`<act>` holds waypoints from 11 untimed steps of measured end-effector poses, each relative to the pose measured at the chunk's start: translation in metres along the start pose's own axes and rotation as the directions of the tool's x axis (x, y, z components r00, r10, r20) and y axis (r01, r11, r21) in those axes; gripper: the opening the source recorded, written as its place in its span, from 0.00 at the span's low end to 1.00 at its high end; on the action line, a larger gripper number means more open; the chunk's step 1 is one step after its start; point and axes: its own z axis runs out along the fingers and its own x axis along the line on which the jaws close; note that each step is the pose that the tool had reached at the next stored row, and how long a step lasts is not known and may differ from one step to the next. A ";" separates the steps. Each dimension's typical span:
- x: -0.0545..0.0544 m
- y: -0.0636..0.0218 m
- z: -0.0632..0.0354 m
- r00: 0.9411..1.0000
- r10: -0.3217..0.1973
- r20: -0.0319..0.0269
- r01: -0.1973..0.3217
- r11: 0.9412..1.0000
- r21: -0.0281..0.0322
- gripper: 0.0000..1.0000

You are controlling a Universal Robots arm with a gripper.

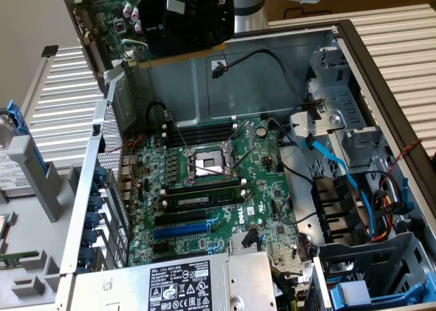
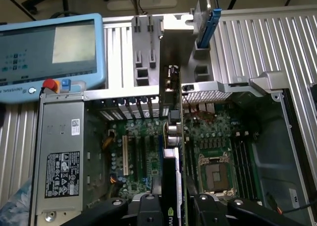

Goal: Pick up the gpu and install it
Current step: 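Insert the gpu into the slot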

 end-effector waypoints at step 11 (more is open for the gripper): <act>0.001 -0.0028 0.0090 1.000 0.029 0.011 -0.028 1.000 -0.012 0.29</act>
